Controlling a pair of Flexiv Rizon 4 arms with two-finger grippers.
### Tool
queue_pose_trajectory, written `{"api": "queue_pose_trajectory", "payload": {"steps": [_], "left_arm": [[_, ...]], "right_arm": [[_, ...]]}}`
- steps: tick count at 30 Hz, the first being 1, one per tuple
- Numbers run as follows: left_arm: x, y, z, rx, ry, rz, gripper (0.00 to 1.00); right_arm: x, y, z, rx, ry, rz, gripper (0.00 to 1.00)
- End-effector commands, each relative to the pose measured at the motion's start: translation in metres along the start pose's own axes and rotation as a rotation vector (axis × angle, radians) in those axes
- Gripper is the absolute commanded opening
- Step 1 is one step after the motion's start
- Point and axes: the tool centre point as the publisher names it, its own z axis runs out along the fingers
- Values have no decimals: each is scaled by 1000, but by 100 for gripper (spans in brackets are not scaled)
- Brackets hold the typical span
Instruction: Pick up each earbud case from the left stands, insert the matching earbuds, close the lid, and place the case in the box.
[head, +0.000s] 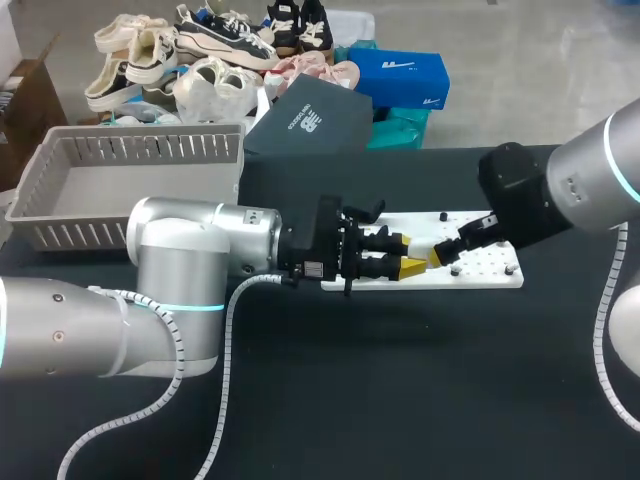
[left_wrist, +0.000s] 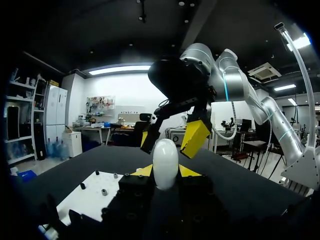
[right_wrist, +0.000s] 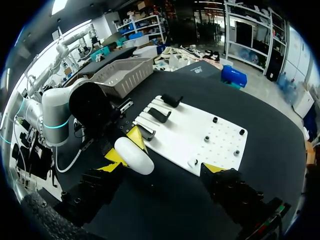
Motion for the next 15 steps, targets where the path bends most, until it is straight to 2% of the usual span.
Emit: {"api": "queue_pose_trajectory", "payload": {"steps": [1, 15], "left_arm": [[1, 2, 0, 3, -1, 0, 0], [1, 2, 0, 3, -1, 0, 0]], "right_arm": [[0, 3, 2, 18, -5, -1, 100], [-4, 1, 3, 26, -4, -4, 100]]}}
